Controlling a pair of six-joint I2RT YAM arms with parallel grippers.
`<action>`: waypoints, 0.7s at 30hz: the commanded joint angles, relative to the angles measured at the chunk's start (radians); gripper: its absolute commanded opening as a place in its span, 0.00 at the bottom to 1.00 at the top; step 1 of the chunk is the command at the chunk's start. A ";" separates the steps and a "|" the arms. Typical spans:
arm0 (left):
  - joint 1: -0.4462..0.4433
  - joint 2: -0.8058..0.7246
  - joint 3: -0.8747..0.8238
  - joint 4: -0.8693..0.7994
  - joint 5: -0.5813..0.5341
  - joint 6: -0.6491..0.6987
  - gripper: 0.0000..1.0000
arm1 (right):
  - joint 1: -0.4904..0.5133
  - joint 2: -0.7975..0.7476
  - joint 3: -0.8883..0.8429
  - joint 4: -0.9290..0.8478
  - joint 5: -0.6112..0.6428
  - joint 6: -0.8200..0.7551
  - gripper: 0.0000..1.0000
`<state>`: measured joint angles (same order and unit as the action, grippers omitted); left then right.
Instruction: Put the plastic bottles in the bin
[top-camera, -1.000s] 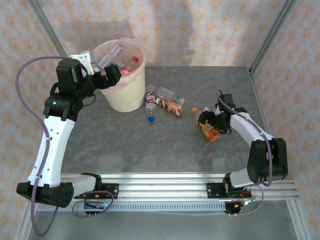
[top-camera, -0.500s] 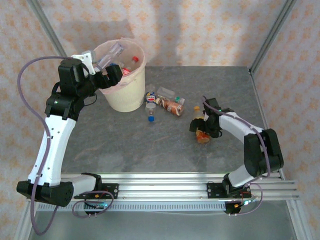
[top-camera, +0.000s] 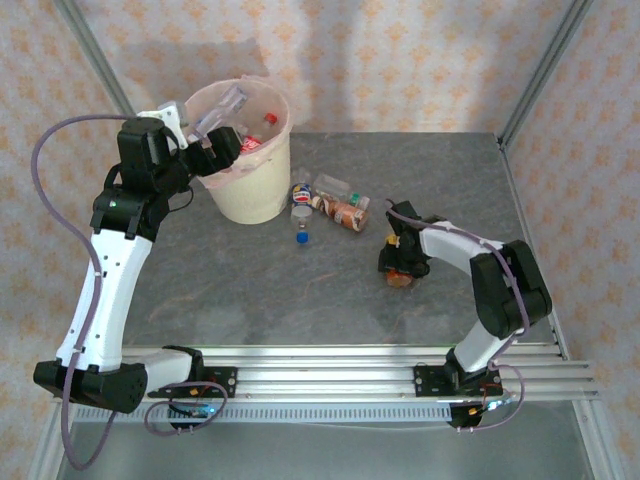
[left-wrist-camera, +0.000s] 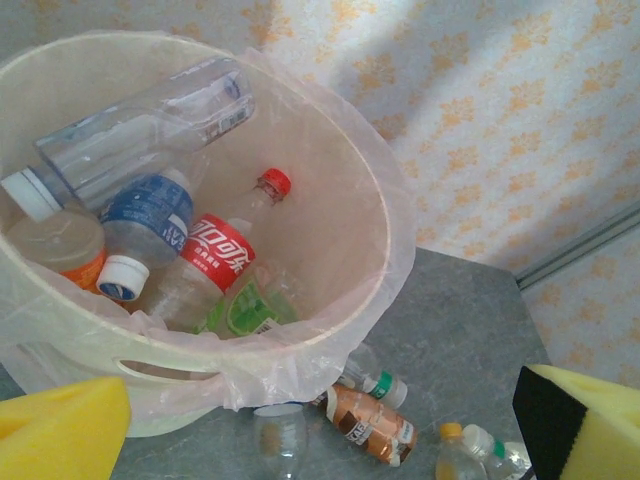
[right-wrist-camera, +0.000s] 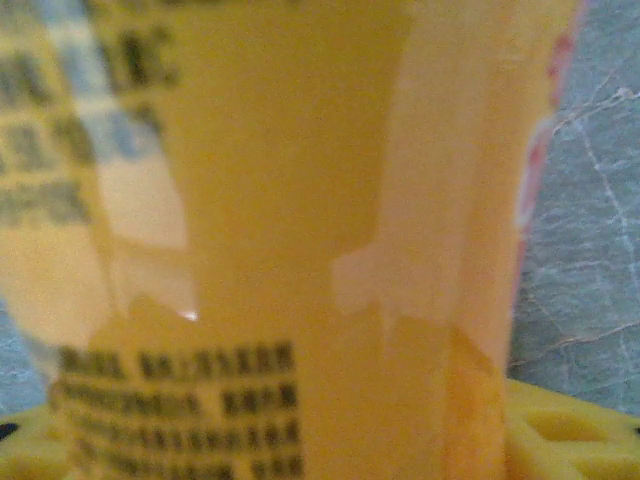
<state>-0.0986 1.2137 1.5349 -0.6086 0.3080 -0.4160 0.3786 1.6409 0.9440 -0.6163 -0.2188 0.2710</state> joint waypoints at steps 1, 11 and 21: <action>-0.007 -0.008 -0.004 0.023 -0.021 -0.015 1.00 | 0.019 -0.034 0.032 -0.044 0.068 0.008 0.57; -0.012 -0.005 -0.036 0.090 0.041 -0.066 1.00 | 0.039 -0.323 0.038 -0.026 0.005 0.016 0.51; -0.197 0.105 -0.008 0.176 0.100 -0.097 1.00 | 0.138 -0.434 0.093 0.186 -0.119 -0.003 0.50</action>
<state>-0.2638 1.2827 1.4971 -0.4953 0.3630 -0.4904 0.4915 1.2190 1.0035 -0.5426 -0.2863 0.2756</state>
